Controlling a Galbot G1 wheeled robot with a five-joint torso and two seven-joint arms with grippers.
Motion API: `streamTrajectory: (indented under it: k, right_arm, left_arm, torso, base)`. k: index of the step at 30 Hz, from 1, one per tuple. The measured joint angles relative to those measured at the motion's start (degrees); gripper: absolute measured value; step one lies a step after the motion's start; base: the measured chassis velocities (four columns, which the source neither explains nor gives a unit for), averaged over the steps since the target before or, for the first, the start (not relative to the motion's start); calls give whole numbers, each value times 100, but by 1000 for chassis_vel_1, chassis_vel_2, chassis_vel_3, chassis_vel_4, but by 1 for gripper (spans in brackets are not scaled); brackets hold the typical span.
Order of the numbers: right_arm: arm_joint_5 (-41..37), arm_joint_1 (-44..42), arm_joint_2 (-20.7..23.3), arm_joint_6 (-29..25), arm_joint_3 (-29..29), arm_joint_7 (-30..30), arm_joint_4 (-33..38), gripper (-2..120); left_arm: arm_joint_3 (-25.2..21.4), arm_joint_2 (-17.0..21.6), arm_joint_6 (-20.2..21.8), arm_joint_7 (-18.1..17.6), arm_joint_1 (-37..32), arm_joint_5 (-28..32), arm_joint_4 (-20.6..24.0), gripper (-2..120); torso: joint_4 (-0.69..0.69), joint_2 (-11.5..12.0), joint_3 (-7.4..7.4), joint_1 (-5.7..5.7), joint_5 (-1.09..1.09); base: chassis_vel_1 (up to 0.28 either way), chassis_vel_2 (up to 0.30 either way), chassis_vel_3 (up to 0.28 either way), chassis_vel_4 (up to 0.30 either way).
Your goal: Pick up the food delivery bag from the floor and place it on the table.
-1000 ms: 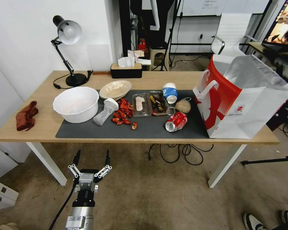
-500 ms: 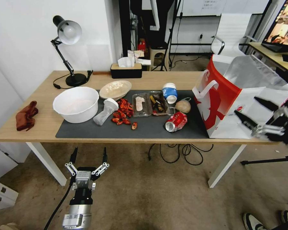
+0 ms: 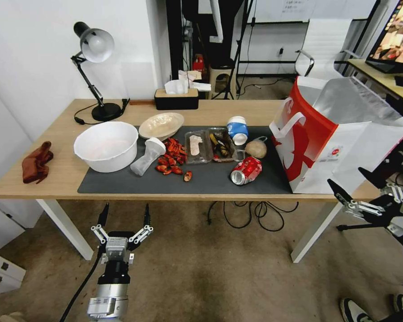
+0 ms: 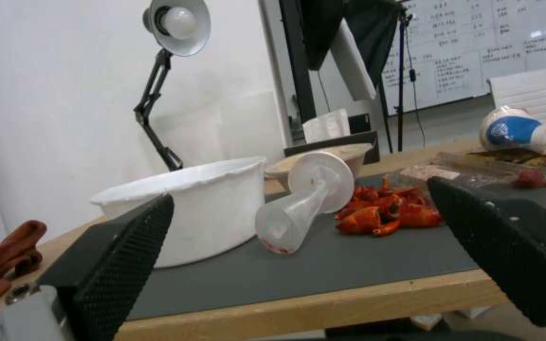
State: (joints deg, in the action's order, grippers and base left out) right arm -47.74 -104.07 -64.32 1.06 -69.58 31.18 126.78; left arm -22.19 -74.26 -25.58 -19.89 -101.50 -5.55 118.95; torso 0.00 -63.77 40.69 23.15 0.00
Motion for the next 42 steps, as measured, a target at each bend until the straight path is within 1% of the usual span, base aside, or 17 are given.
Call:
streamTrajectory:
  k: [5,7,8,12,13,16,17,20,21,23,24,27,31,35,36,40,42]
  right_arm:
    - [116,73,-305,-16,-107,-62,105,100]
    - [197,85,-568,56,-125,-195,289,100]
    - [197,85,-568,56,-125,-195,289,100]
    - [378,87,-1021,262,-101,-418,570,100]
    - [378,87,-1021,262,-101,-418,570,100]
    - [729,111,-1575,397,134,-647,748,100]
    - [729,111,-1575,397,134,-647,748,100]
    - [1079,104,-1991,398,378,-744,891,100]
    - [1079,104,-1991,398,378,-744,891,100]
    - [1326,89,-2334,414,637,-864,1081,100]
    - [1326,89,-2334,414,637,-864,1081,100]
    - [1635,61,-2609,419,941,-965,1227,100]
    - [1840,19,-2735,410,1167,-1041,1285,100]
    - [2550,-170,-2808,129,1766,-1094,1355,100]
    - [2550,-170,-2808,129,1766,-1094,1355,100]
    - [2915,-261,-2805,-25,2137,-1115,1366,100]
    - [3251,-304,-2799,-141,2456,-1140,1343,100]
  left_arm:
    - [-14,21,-8,6,16,-5,-21,100]
    - [-33,12,-39,6,16,-12,-48,100]
    - [-33,12,-39,6,16,-12,-48,100]
    - [-39,-20,-71,7,7,-28,-70,100]
    - [-39,-20,-71,7,7,-28,-70,100]
    - [-36,-61,-95,8,-2,-81,-80,100]
    - [-36,-61,-95,8,-2,-81,-80,100]
    - [-22,-76,-97,9,-7,-93,-80,100]
    - [-22,-76,-97,9,-7,-93,-80,100]
    - [6,-87,-97,9,-5,-104,-80,100]
    - [6,-87,-97,9,-5,-104,-80,100]
    - [71,-95,-97,10,1,-110,-80,100]
    - [101,-97,-97,11,3,-111,-80,100]
    - [108,-77,-99,27,1,-109,-40,100]
    - [108,-77,-99,27,1,-109,-40,100]
    - [106,-62,-115,45,2,-102,-28,100]
    - [111,-53,-129,69,4,-85,-13,100]
  torso:
    - [0,0,0,0,-1]
    - [1,0,0,0,-1]
    - [1,0,0,0,-1]
    - [0,0,0,0,-2]
    - [0,0,0,0,-2]
    - [0,0,0,0,0]
    - [0,0,0,0,0]
    - [0,0,0,0,0]
    - [0,0,0,0,0]
    - [0,0,0,0,-2]
    - [0,0,0,0,-2]
    - [0,0,0,0,-2]
    - [0,0,0,0,-1]
    - [0,0,0,0,0]
    - [0,0,0,0,0]
    - [0,0,0,0,0]
    - [0,0,0,0,-1]
  base:
    - [0,0,0,0]
    - [0,0,0,0]
    - [0,0,0,0]
    - [0,0,0,0]
    - [0,0,0,0]
    - [0,0,0,0]
    - [0,0,0,0]
    - [0,0,0,0]
    - [0,0,0,0]
    - [0,0,0,0]
    - [0,0,0,0]
    - [0,0,0,0]
    - [0,0,0,0]
    - [0,0,0,0]
    - [0,0,0,0]
    - [0,0,0,0]
    - [0,0,0,0]
